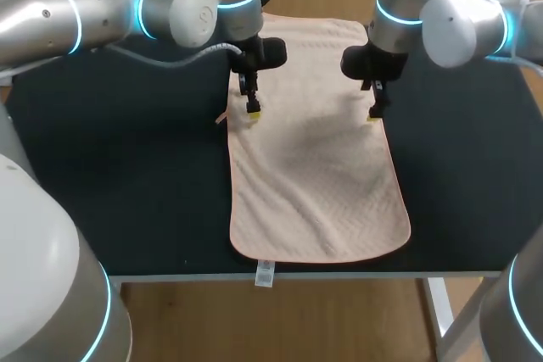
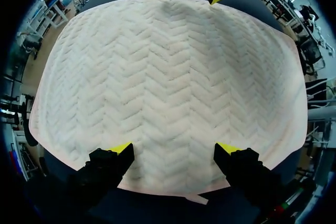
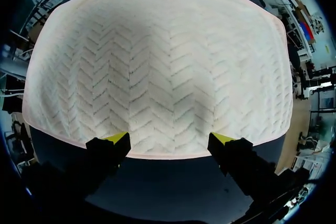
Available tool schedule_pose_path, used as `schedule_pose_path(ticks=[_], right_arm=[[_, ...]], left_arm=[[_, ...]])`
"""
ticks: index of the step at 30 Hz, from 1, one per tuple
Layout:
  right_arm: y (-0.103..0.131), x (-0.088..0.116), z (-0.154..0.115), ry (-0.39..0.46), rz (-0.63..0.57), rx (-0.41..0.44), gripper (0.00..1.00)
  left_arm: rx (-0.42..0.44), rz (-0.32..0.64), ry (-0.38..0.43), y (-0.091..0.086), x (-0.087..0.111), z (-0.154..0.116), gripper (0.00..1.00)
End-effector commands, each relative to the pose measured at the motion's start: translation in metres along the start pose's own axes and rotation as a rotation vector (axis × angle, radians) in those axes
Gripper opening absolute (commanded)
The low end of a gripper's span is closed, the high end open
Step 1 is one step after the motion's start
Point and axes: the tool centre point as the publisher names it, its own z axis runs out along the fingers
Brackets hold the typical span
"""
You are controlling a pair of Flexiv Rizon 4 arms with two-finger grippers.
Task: Fold the towel
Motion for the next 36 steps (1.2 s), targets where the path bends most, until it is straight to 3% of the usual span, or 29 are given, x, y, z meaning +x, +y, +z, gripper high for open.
schedule_pose_path(ticks=[1, 22, 36], right_arm=[[0.001, -0.004, 0.006, 0.017, 0.006, 0.013, 1.00], [0.001, -0.010, 0.019, 0.055, 0.027, 0.014, 1.00], [0.000, -0.005, 0.023, 0.066, 0.031, 0.016, 1.00]], left_arm=[[0.004, -0.005, -0.010, 0.007, 0.007, -0.003, 1.00], [-0.020, -0.007, -0.005, 0.021, 0.017, 0.014, 1.00], [-0.059, 0.002, -0.006, 0.022, 0.007, 0.025, 1.00]])
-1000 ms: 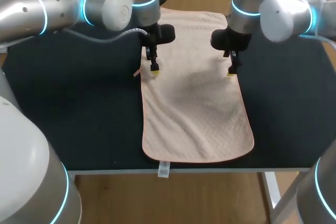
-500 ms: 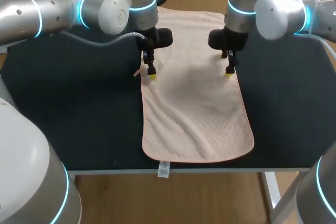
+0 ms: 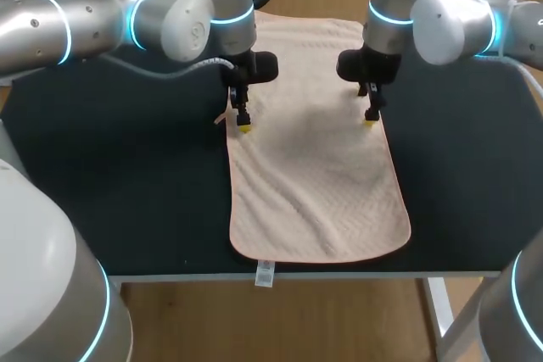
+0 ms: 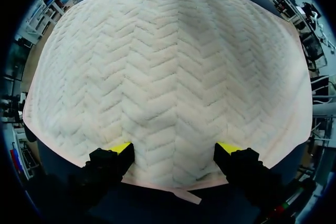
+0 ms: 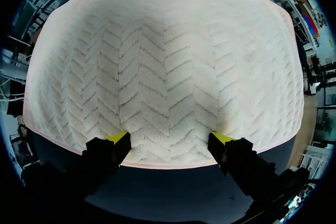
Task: Fold the towel
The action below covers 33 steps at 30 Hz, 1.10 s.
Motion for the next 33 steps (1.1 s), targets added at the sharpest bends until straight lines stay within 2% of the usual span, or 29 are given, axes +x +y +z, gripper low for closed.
schedule_pose_path(ticks=[1, 4, 5, 7, 8, 9, 10, 22, 33], right_arm=[[-0.001, -0.002, 0.003, 0.007, 0.002, 0.004, 1.00], [-0.002, -0.002, 0.003, 0.008, 0.004, 0.007, 1.00], [-0.002, -0.002, 0.003, 0.007, 0.004, 0.007, 1.00], [-0.002, -0.001, 0.002, 0.002, 0.004, 0.008, 1.00], [-0.002, -0.001, 0.002, 0.000, 0.004, 0.008, 0.48], [-0.002, -0.001, 0.002, -0.002, 0.006, 0.009, 0.29], [-0.002, -0.001, 0.002, -0.005, 0.008, 0.009, 0.00], [-0.004, 0.001, -0.002, -0.025, 0.016, 0.012, 0.00], [-0.003, 0.002, -0.014, -0.057, 0.022, -0.013, 0.00]], left_arm=[[-0.007, 0.000, 0.007, -0.003, -0.008, 0.009, 1.00], [-0.006, 0.003, 0.004, -0.004, -0.008, 0.011, 1.00], [-0.005, 0.008, 0.000, -0.004, -0.007, 0.011, 0.95], [-0.004, 0.006, -0.003, -0.004, -0.007, 0.012, 0.25], [-0.004, 0.003, -0.010, -0.004, -0.007, 0.012, 0.00], [-0.002, 0.003, -0.013, -0.004, -0.006, 0.012, 0.00], [0.006, 0.006, -0.019, -0.004, -0.005, 0.012, 0.00], [0.037, 0.025, -0.052, -0.002, 0.003, 0.007, 0.00], [0.042, 0.015, -0.086, 0.000, 0.001, -0.009, 0.00]])
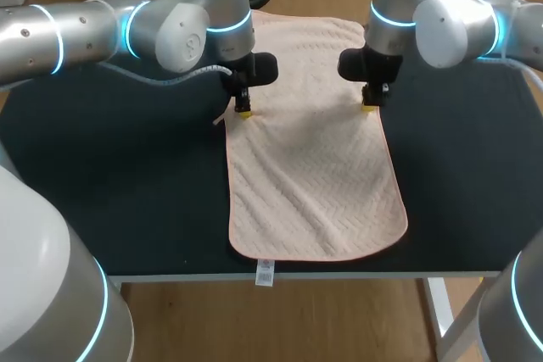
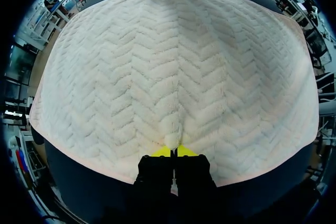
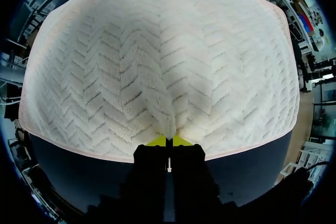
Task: Fold the towel
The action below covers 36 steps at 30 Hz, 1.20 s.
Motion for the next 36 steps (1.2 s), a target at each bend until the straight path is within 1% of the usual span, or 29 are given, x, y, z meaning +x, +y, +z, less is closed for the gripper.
schedule_pose_path(ticks=[1, 5, 7, 13, 17, 21, 24, 26, 27, 31, 33, 34, 36], right_arm=[[-0.003, 0.004, -0.010, -0.017, -0.002, -0.009, 0.00], [-0.004, 0.004, -0.021, -0.039, -0.003, -0.014, 0.00], [-0.005, 0.003, -0.027, -0.051, -0.005, -0.017, 0.00], [-0.006, -0.002, -0.057, -0.110, -0.015, -0.033, 0.00], [-0.005, -0.008, -0.081, -0.161, -0.025, -0.046, 0.00], [-0.004, -0.015, -0.111, -0.223, -0.032, -0.072, 0.00], [-0.004, -0.021, -0.133, -0.268, -0.046, -0.079, 0.00], [-0.003, -0.026, -0.153, -0.311, -0.060, -0.101, 0.00], [-0.002, -0.028, -0.159, -0.324, -0.064, -0.104, 0.00], [-0.001, -0.040, -0.200, -0.438, -0.084, -0.120, 0.00], [-0.001, -0.045, -0.220, -0.480, -0.097, -0.138, 0.00], [0.000, -0.047, -0.226, -0.497, -0.101, -0.137, 0.00], [0.001, -0.053, -0.247, -0.550, -0.117, -0.140, 0.00]], left_arm=[[0.002, -0.007, -0.013, 0.002, 0.002, -0.009, 0.00], [0.015, -0.020, -0.032, -0.001, 0.000, -0.020, 0.00], [0.029, -0.024, -0.054, -0.002, -0.002, -0.030, 0.00], [0.069, -0.007, -0.151, -0.009, -0.008, -0.068, 0.00], [0.067, 0.007, -0.220, -0.012, -0.013, -0.095, 0.00], [0.075, 0.005, -0.288, -0.011, -0.017, -0.122, 0.00], [0.066, 0.010, -0.344, -0.011, -0.022, -0.146, 0.00], [0.064, 0.011, -0.387, -0.011, -0.028, -0.163, 0.00], [0.055, 0.016, -0.413, -0.012, -0.032, -0.172, 0.00], [0.046, -0.008, -0.510, -0.014, -0.051, -0.215, 0.00], [0.035, -0.005, -0.568, -0.016, -0.059, -0.236, 0.00], [0.032, -0.005, -0.580, -0.016, -0.062, -0.242, 0.00], [0.019, 0.001, -0.630, -0.020, -0.070, -0.262, 0.00]])
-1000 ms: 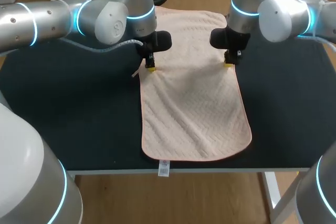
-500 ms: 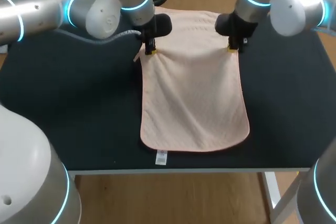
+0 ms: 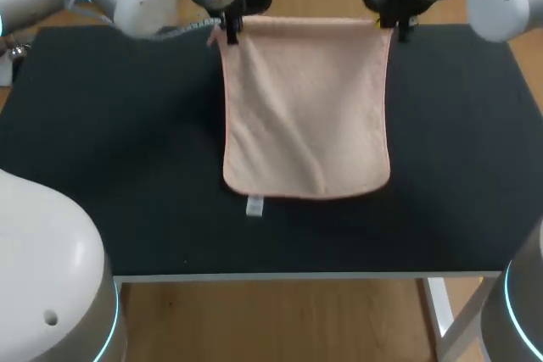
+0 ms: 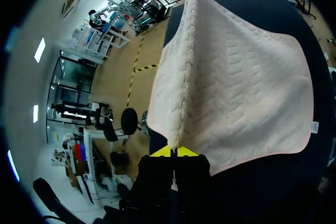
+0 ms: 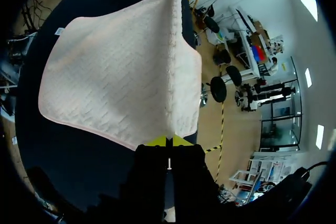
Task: Fold the towel
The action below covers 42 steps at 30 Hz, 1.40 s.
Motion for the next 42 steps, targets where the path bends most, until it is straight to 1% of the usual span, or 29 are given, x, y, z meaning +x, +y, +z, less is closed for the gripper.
schedule_pose_path(ticks=[1, 5, 7, 11, 15, 16, 18, 21, 25, 27, 33, 37, 39, 42], right_arm=[[0.001, -0.015, -0.055, -0.076, -0.025, 0.001, 0.00], [0.005, -0.040, -0.071, -0.146, -0.050, 0.010, 0.00], [0.008, -0.053, -0.077, -0.167, -0.064, 0.012, 0.00], [0.014, -0.082, -0.092, -0.210, -0.109, 0.022, 0.00], [0.020, -0.111, -0.110, -0.240, -0.136, 0.011, 0.00], [0.021, -0.118, -0.115, -0.252, -0.144, 0.007, 0.00], [0.024, -0.131, -0.123, -0.281, -0.158, 0.001, 0.00], [0.027, -0.147, -0.130, -0.308, -0.168, 0.007, 0.00], [0.026, -0.164, -0.130, -0.319, -0.174, 0.003, 0.00], [0.027, -0.172, -0.127, -0.327, -0.176, 0.007, 0.00], [0.028, -0.194, -0.106, -0.320, -0.170, 0.037, 0.00], [0.028, -0.208, -0.102, -0.338, -0.157, 0.052, 0.00], [0.028, -0.213, -0.102, -0.345, -0.156, 0.055, 0.00], [0.027, -0.212, -0.102, -0.349, -0.158, 0.055, 0.00]], left_arm=[[-0.042, 0.005, -0.051, -0.007, -0.027, -0.059, 0.00], [-0.047, -0.002, -0.111, -0.011, -0.054, -0.071, 0.00], [-0.050, -0.005, -0.137, -0.012, -0.064, -0.077, 0.00], [-0.073, -0.040, -0.186, -0.010, -0.088, -0.092, 0.00], [-0.085, -0.083, -0.238, -0.005, -0.111, -0.109, 0.00], [-0.083, -0.088, -0.246, -0.005, -0.115, -0.113, 0.00], [-0.107, -0.083, -0.273, -0.007, -0.125, -0.118, 0.00], [-0.124, -0.083, -0.300, -0.009, -0.139, -0.125, 0.00], [-0.135, -0.087, -0.326, -0.012, -0.156, -0.130, 0.00], [-0.155, -0.087, -0.343, -0.013, -0.163, -0.128, 0.00], [-0.173, -0.085, -0.337, -0.017, -0.188, -0.110, 0.00], [-0.178, -0.066, -0.336, -0.022, -0.203, -0.099, 0.00], [-0.172, -0.057, -0.331, -0.024, -0.207, -0.094, 0.00], [-0.169, -0.044, -0.320, -0.025, -0.206, -0.086, 0.00]])
